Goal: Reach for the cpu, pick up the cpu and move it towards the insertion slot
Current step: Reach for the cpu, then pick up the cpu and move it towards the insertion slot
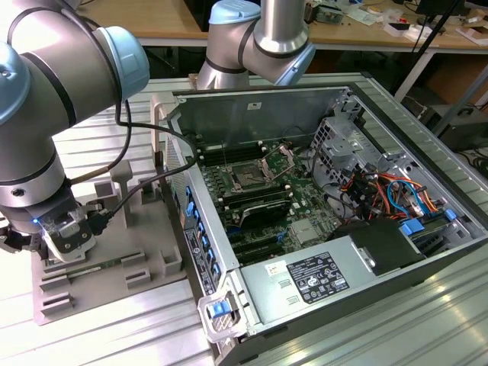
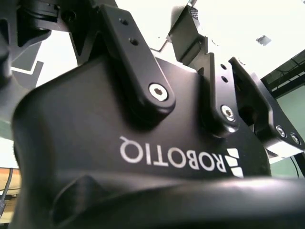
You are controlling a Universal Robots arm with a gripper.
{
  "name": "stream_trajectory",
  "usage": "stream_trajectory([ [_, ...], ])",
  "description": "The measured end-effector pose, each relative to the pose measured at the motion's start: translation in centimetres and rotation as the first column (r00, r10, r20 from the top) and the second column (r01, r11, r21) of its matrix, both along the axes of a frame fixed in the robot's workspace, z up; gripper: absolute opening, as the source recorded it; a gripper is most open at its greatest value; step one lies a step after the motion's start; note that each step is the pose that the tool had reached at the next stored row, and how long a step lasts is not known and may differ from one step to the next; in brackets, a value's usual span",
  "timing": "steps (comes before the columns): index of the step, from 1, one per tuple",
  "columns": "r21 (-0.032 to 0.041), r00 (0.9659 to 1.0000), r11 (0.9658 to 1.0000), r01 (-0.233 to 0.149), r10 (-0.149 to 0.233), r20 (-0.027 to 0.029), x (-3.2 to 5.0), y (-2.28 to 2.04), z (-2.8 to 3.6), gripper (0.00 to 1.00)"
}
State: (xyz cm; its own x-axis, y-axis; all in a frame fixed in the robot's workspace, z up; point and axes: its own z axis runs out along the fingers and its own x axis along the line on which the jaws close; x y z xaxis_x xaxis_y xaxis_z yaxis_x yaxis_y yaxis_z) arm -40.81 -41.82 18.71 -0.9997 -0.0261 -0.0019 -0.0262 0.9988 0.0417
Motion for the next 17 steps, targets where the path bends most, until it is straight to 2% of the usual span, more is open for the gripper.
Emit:
stream_trajectory([
  [3,0.0004,1.0000,1.0000,0.000,0.000,0.0006,0.02,0.00,-0.04,0.61],
  [4,0.0002,1.0000,1.0000,0.000,0.000,0.0004,0.02,0.00,-0.03,0.67],
  [8,-0.0001,1.0000,1.0000,-0.006,0.006,0.0000,0.00,0.02,-0.01,0.67],
  [11,0.0001,0.9997,0.9997,-0.026,0.026,0.0001,0.00,0.24,-0.02,0.67],
  [15,0.0005,0.9996,0.9996,-0.029,0.029,0.0001,-0.01,0.44,-0.03,0.67],
  [17,0.0005,0.9989,0.9989,-0.047,0.047,0.0000,-0.03,0.45,-0.02,0.67],
])
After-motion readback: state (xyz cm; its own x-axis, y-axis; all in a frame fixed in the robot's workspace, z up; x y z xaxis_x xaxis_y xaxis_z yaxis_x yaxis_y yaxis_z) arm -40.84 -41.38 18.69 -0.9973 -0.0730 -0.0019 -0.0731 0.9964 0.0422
